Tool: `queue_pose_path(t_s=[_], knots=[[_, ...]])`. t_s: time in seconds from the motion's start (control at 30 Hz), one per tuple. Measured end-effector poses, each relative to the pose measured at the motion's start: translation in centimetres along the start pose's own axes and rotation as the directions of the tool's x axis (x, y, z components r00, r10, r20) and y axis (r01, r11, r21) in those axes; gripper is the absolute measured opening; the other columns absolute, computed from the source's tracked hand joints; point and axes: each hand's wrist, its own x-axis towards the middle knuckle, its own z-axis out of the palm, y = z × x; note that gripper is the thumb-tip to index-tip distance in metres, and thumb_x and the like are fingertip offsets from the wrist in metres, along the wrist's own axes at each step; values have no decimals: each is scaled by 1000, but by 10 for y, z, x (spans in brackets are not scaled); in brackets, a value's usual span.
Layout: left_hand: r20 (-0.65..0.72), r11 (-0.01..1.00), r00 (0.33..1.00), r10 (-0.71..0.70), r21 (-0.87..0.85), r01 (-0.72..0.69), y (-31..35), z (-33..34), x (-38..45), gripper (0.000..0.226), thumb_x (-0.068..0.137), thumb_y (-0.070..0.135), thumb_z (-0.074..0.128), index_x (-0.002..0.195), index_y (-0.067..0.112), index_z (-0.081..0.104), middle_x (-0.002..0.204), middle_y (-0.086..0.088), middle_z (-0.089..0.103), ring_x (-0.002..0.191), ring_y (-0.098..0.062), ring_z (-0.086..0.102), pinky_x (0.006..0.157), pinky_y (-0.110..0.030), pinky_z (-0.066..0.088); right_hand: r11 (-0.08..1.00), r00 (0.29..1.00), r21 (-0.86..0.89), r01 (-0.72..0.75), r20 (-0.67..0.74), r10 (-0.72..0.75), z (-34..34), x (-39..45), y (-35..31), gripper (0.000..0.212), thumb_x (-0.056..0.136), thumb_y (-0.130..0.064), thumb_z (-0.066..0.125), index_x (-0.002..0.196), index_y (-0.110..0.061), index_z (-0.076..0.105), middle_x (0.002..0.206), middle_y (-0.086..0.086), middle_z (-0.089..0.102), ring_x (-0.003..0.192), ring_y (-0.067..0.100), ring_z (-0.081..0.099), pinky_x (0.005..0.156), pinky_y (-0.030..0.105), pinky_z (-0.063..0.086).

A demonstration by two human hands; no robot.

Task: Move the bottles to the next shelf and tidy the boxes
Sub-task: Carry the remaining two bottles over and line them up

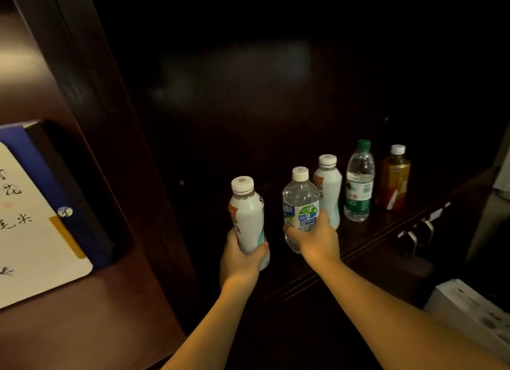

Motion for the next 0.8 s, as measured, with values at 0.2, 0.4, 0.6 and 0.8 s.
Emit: queue_pose_path(t_s=[0.2, 0.4, 0.6, 0.8], knots=[[-87, 999, 996, -15, 35, 18, -17, 9, 20, 69, 77, 30, 74, 137, 24, 40, 125, -1, 57, 113, -23, 56, 93, -47, 50, 1000, 995, -11, 3, 98, -1, 32, 24, 21, 59, 65, -38, 82, 111, -25, 47, 89, -15, 61, 80, 8, 61, 69, 30, 50], [-108, 998, 994, -25, 54, 31, -22, 17, 30, 69, 75, 32, 75, 134, 26, 40, 123, 1, 58, 110, -21, 58, 89, -44, 52, 998, 989, 47, -38, 146, 31, 35, 35, 32, 59, 68, -33, 82, 113, -25, 45, 90, -17, 60, 79, 1, 59, 60, 19, 45], [-108, 998, 992, -58, 27, 61, -31, 22, 32, 74, 73, 34, 77, 136, 29, 38, 122, 6, 56, 107, -17, 57, 83, -32, 48, 998, 984, 58, -24, 179, 13, 37, 35, 46, 60, 70, -31, 80, 117, -33, 43, 95, -18, 63, 81, 0, 62, 61, 13, 45], [-43, 987, 990, -132, 82, 135, -23, 17, 24, 90, 73, 26, 79, 146, 22, 28, 143, -4, 45, 125, -24, 49, 100, -40, 44, 987, 992, 151, -61, 121, 42, 35, 26, 46, 77, 65, -33, 86, 130, -25, 45, 108, -13, 65, 98, 8, 63, 76, 24, 48]])
